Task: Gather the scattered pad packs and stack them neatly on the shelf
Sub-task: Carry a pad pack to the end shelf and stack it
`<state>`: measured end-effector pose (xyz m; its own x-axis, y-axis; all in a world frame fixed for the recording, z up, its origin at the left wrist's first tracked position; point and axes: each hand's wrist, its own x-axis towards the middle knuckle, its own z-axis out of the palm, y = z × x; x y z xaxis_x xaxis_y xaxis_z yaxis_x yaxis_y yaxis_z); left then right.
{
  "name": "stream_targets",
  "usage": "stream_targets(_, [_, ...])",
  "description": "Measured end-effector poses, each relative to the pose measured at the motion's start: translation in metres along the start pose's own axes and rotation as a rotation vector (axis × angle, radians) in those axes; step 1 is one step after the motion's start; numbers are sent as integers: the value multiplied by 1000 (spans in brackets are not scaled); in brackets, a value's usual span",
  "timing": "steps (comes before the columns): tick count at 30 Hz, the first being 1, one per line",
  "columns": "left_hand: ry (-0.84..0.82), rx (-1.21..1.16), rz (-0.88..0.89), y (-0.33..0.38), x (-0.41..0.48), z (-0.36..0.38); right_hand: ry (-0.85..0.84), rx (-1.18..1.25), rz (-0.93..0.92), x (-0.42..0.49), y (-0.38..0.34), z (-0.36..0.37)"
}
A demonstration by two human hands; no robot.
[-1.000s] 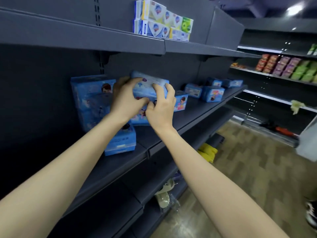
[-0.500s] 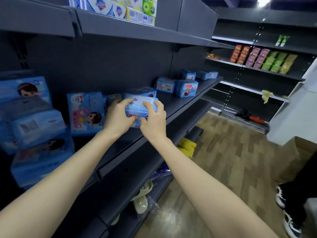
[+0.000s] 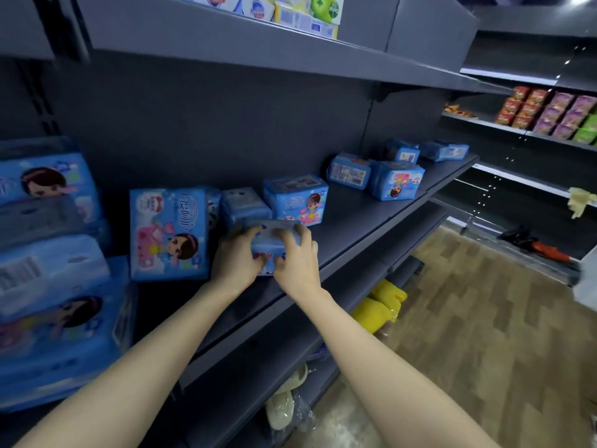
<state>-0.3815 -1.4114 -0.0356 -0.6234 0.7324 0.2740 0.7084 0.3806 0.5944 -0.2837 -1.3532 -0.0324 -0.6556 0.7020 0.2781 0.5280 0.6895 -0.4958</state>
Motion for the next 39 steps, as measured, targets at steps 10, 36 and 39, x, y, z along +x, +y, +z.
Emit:
stream_targets(10, [-63, 253, 24, 1, 6, -10, 73, -150, -1, 16, -17, 7])
stream_targets(36, [376, 512, -223, -78, -101, -236, -51, 81, -490, -20, -212, 16])
stream_targets(39, [303, 457, -233, -91, -112, -235, -151, 86, -498, -27, -216, 24])
